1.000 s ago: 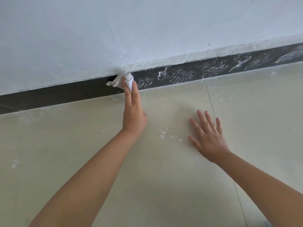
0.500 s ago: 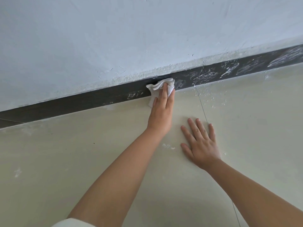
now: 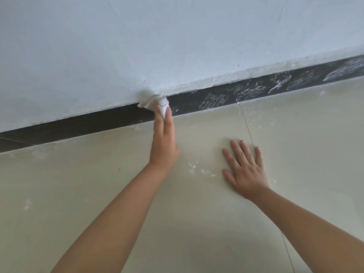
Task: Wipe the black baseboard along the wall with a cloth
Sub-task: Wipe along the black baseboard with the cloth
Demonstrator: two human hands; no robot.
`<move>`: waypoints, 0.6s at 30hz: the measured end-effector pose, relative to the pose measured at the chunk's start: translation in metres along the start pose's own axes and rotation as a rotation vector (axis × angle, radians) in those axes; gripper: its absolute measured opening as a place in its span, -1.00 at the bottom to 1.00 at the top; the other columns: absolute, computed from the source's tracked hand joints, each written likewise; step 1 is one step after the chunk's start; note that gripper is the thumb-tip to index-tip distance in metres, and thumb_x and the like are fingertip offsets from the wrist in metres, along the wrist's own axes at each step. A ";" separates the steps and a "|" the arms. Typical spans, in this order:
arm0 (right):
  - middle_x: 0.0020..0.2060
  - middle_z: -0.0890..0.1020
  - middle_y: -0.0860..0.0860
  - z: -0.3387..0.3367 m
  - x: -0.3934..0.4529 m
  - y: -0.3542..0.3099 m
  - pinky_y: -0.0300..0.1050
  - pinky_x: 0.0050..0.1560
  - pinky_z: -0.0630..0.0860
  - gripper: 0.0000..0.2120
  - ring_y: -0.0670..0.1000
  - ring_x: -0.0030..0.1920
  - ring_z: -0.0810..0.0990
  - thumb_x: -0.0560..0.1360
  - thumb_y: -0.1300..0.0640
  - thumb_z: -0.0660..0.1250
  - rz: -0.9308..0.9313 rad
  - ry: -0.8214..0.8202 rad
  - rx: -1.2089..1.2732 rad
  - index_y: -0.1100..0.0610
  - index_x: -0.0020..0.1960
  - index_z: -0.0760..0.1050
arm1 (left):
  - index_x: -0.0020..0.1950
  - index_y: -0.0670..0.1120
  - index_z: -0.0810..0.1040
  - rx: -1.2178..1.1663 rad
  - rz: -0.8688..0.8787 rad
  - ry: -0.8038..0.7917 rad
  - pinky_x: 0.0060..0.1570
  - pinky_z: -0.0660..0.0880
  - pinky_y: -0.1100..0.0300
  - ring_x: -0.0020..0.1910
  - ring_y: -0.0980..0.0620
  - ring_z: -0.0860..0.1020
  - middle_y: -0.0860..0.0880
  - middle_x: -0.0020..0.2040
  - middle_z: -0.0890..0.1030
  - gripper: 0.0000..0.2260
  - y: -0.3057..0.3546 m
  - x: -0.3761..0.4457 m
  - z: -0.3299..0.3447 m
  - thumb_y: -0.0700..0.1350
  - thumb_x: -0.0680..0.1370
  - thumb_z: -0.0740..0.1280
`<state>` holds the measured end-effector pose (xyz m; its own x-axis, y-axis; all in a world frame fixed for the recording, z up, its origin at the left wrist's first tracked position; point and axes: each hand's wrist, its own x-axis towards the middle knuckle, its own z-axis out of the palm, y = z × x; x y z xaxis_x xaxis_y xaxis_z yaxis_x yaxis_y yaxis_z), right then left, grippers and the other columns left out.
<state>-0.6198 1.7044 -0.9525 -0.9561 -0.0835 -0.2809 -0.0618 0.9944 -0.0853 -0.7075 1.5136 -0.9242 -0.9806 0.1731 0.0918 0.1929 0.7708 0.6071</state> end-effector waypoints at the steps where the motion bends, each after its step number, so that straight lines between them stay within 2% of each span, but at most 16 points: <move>1: 0.21 0.53 0.23 0.000 0.000 0.000 0.37 0.14 0.29 -0.48 0.31 0.19 0.49 0.42 -0.07 0.03 0.005 -0.005 0.006 0.18 0.17 0.55 | 0.43 -0.26 0.06 -0.007 0.060 -0.005 0.10 0.44 -0.02 0.43 -0.35 0.06 -0.25 0.44 -0.06 -0.32 0.006 0.005 0.006 -0.57 0.32 0.04; 2: 0.21 0.52 0.23 0.000 -0.001 0.000 0.36 0.14 0.28 -0.48 0.30 0.20 0.49 0.42 -0.07 0.03 0.007 -0.007 0.011 0.17 0.18 0.55 | 0.41 -0.32 0.09 -0.010 0.101 -0.011 0.19 0.41 -0.13 0.43 -0.34 -0.01 -0.21 0.41 -0.08 -0.33 0.012 0.009 0.013 -0.58 0.30 0.04; 3: 0.22 0.52 0.22 0.001 -0.001 0.000 0.35 0.15 0.28 -0.48 0.30 0.20 0.48 0.42 -0.07 0.03 0.007 -0.004 0.018 0.17 0.18 0.55 | 0.40 -0.34 0.11 -0.009 0.119 -0.017 0.24 0.37 -0.14 0.42 -0.30 -0.09 -0.18 0.39 -0.09 -0.33 0.017 0.012 0.020 -0.59 0.29 0.05; 5: 0.23 0.52 0.21 0.003 -0.001 0.001 0.31 0.22 0.27 -0.47 0.29 0.21 0.48 0.42 -0.08 0.03 0.006 0.013 0.025 0.16 0.19 0.54 | 0.40 -0.33 0.12 -0.006 0.124 -0.026 0.20 0.39 -0.05 0.37 -0.17 -0.20 -0.23 0.41 -0.03 -0.33 0.028 0.018 0.031 -0.58 0.29 0.08; 7: 0.23 0.51 0.21 0.004 0.000 0.002 0.21 0.30 0.17 -0.47 0.29 0.21 0.48 0.43 -0.08 0.02 0.002 0.020 0.026 0.15 0.19 0.54 | 0.39 -0.32 0.16 -0.009 0.151 -0.051 0.12 0.44 -0.06 0.36 -0.17 -0.16 -0.36 0.42 0.06 -0.36 0.039 0.021 0.041 -0.57 0.31 0.11; 9: 0.23 0.51 0.21 0.004 0.001 0.003 0.18 0.26 0.07 -0.46 0.29 0.21 0.48 0.47 -0.11 -0.01 0.003 0.027 0.016 0.15 0.20 0.54 | 0.39 -0.33 0.17 -0.004 0.216 -0.102 0.16 0.44 -0.13 0.38 -0.21 -0.09 -0.39 0.41 0.10 -0.40 0.050 0.026 0.048 -0.54 0.35 0.13; 12: 0.22 0.53 0.20 0.005 0.000 0.003 0.23 0.29 0.18 -0.37 0.28 0.21 0.49 0.56 -0.14 -0.19 0.012 0.023 -0.004 0.14 0.20 0.54 | 0.38 -0.35 0.17 0.005 0.281 -0.141 0.17 0.42 -0.17 0.40 -0.26 -0.04 -0.40 0.40 0.11 -0.41 0.056 0.027 0.052 -0.53 0.35 0.14; 13: 0.21 0.53 0.20 0.004 0.000 0.003 0.28 0.26 0.26 -0.40 0.27 0.20 0.50 0.55 -0.14 -0.15 0.012 0.030 -0.010 0.14 0.19 0.54 | 0.39 -0.34 0.16 0.000 0.262 -0.147 0.12 0.42 -0.17 0.41 -0.31 0.02 -0.40 0.41 0.09 -0.39 0.055 0.024 0.051 -0.53 0.34 0.14; 16: 0.19 0.54 0.21 0.004 0.000 0.001 0.36 0.12 0.31 -0.48 0.29 0.17 0.51 0.43 -0.08 0.02 -0.003 0.034 -0.013 0.16 0.16 0.56 | 0.42 -0.19 0.01 -0.061 0.140 -0.141 0.10 0.40 -0.07 0.42 -0.34 0.11 -0.33 0.44 0.00 -0.29 0.038 0.004 0.038 -0.55 0.32 0.10; 18: 0.19 0.54 0.22 0.004 0.001 0.002 0.37 0.12 0.30 -0.48 0.30 0.17 0.51 0.41 -0.07 0.04 -0.013 0.046 -0.012 0.17 0.16 0.56 | 0.39 -0.08 -0.06 -0.087 0.021 -0.089 0.16 0.28 0.18 0.43 -0.30 0.09 -0.26 0.45 -0.04 -0.27 0.016 -0.012 0.024 -0.56 0.33 0.06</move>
<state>-0.6193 1.7061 -0.9568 -0.9674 -0.0937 -0.2352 -0.0775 0.9940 -0.0771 -0.6919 1.5385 -0.9350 -0.9687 0.2455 0.0375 0.2061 0.7107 0.6726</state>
